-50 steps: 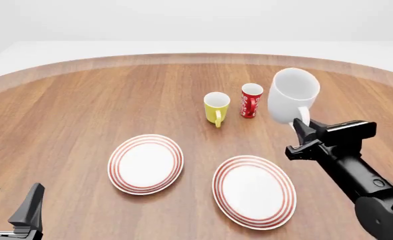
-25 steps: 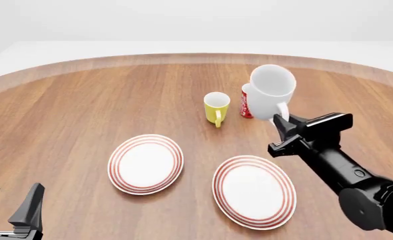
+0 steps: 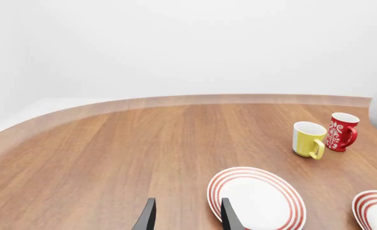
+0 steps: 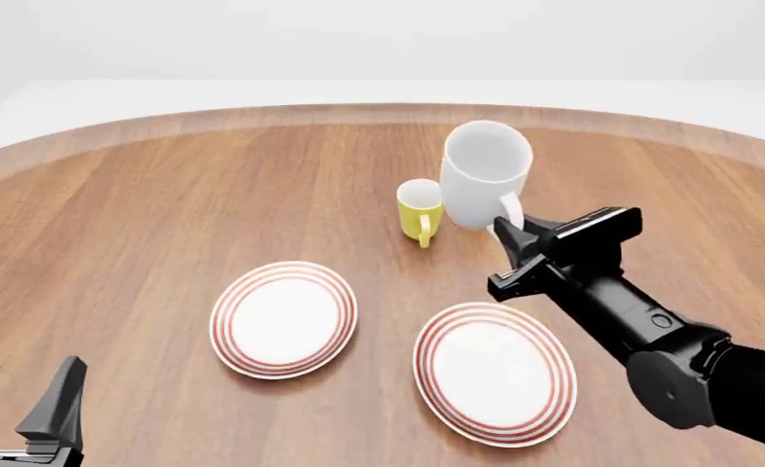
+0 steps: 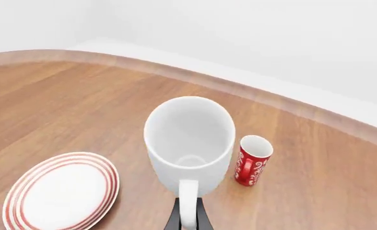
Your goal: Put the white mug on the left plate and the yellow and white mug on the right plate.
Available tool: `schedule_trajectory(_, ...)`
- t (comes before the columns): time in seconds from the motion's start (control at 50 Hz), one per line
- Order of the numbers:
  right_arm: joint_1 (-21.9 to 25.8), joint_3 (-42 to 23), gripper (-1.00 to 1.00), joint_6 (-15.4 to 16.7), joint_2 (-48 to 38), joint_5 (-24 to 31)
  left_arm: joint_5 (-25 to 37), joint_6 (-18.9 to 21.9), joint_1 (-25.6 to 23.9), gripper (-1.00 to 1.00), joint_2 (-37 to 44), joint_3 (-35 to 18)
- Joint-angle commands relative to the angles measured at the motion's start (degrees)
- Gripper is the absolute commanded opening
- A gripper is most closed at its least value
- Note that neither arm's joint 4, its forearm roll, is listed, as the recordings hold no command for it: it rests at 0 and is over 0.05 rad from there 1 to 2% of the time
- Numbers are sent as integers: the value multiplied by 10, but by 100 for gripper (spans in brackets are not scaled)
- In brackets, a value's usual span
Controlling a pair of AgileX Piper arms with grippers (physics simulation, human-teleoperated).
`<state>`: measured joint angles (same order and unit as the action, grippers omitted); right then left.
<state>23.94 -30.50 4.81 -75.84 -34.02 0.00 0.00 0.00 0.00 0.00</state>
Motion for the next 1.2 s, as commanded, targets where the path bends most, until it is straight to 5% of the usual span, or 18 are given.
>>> schedule_trajectory(0.02,30,-23,-100,-3,-16,1,0,0,0,100,0,0)
schedule_trajectory(1.2,145,-118,-100,-14,-127,8,0,0,0,100,0,0)
